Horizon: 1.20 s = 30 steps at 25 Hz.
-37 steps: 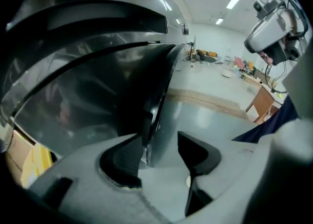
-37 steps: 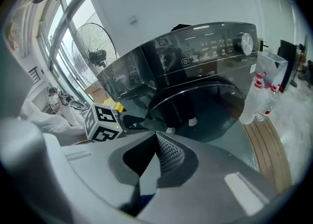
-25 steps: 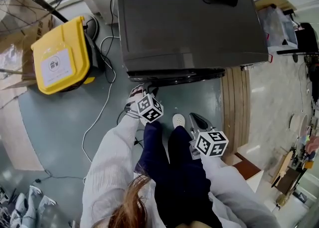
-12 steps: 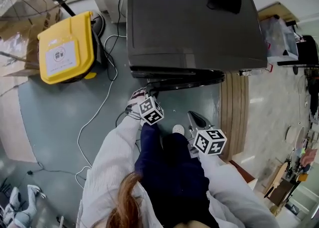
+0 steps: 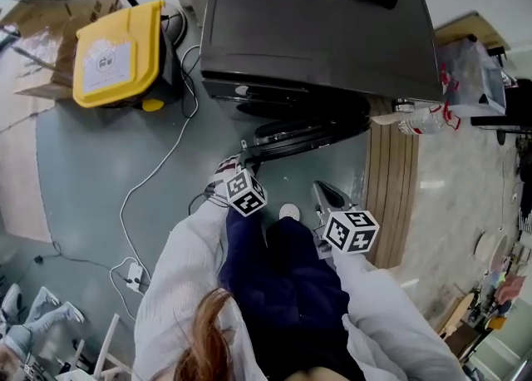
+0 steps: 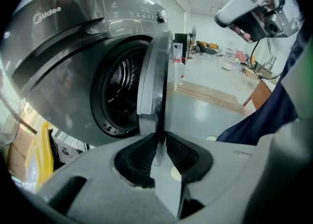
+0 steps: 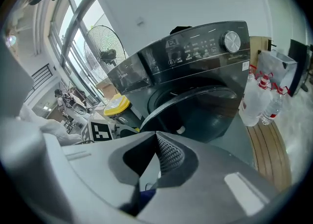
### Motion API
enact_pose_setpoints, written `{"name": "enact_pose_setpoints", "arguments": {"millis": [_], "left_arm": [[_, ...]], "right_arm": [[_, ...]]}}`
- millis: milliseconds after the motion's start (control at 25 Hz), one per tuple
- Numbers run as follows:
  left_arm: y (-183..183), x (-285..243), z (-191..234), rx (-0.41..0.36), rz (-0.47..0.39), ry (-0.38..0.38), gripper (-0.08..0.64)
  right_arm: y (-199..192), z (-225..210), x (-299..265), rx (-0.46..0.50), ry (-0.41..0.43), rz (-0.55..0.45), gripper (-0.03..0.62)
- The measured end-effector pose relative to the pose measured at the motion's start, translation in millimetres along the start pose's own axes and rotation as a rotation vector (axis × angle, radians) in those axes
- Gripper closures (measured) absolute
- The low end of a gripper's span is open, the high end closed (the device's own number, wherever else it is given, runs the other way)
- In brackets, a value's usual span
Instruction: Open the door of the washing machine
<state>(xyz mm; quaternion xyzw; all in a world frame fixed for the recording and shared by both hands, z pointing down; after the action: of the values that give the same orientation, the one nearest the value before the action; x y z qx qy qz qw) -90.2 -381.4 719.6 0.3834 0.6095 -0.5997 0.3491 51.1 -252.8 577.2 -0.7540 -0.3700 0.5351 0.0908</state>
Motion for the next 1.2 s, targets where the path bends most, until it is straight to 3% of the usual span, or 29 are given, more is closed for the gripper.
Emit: {"name": "enact_pose_setpoints", "arguments": {"millis": [440,720,960,1200], "left_arm": [[3.0,1.6,-103.1,0.176,0.037,0.061,0.488],[11.8,1.3,-165.0,0.223,0.047,0.101,0.489],[17.1,-0.6,-211.0,0.274,0.017,0.096,0.491],[29.2,-4.3,-247.4,0.38,-0.035,0.084,0.495]], "right_arm": [[-44.5,-53.7,57.4,0.056,0.128,0.004,0.581],[-70.7,-72.1,85.7,0.074,0.214,0.029,0.581],[-93.2,-91.5,105.5,0.063,0.199,0.031,0.581],[-109.9,-114.5,114.7,0.039,0.163,0.028,0.581]]}}
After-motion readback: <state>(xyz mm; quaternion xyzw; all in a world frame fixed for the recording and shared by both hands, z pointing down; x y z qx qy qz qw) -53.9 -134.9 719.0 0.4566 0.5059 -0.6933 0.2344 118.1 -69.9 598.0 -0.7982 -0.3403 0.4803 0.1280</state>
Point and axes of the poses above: the fingertips, and each gripper's own axes: x backward along the fingers, z to its left, y out of its top, the point moved 7 cm from there along x, backward along the fingers, and after that the axes turned 2 degrees about z, right-handed, at the moved point
